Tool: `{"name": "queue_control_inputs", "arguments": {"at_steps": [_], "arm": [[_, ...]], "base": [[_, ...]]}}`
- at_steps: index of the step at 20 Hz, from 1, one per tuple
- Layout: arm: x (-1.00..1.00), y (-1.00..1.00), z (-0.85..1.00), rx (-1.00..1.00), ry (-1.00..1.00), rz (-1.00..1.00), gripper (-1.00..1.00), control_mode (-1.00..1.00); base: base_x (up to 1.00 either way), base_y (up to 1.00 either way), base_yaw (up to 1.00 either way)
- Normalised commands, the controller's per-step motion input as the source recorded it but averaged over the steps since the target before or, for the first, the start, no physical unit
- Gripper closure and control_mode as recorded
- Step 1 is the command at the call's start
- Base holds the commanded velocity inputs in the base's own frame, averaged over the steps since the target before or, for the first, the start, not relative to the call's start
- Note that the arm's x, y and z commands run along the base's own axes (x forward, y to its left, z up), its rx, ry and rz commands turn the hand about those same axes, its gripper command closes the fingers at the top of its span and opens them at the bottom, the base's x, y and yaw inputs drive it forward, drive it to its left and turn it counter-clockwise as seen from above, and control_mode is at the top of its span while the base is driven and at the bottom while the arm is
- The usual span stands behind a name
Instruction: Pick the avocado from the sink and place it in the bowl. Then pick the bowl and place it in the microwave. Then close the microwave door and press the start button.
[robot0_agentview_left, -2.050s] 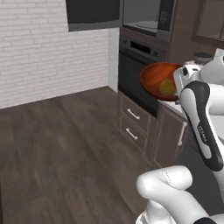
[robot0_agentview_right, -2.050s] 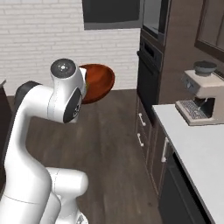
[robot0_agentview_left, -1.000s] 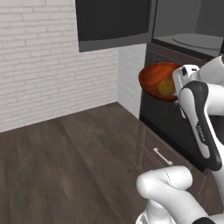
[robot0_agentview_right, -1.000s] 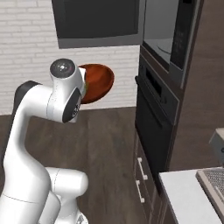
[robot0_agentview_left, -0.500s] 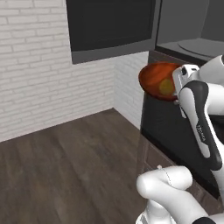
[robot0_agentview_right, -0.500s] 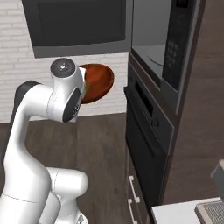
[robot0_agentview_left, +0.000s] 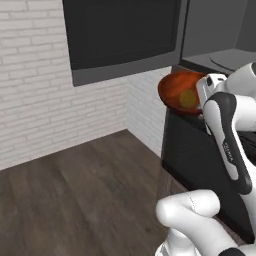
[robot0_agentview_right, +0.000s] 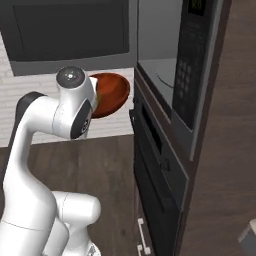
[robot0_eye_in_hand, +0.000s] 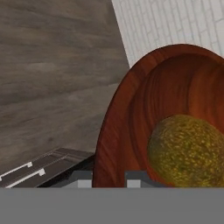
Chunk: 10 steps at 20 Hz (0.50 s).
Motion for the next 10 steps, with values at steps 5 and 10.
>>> {"name": "queue_control_inputs", "arguments": {"at_steps": [5,10], "arm": [[0.0,0.0,0.0,0.0,0.0,0.0,1.0,1.0],[0.0,0.0,0.0,0.0,0.0,0.0,1.0,1.0]], "base": [[0.78,-0.51,0.0],[0.86,-0.02,0.0]]}}
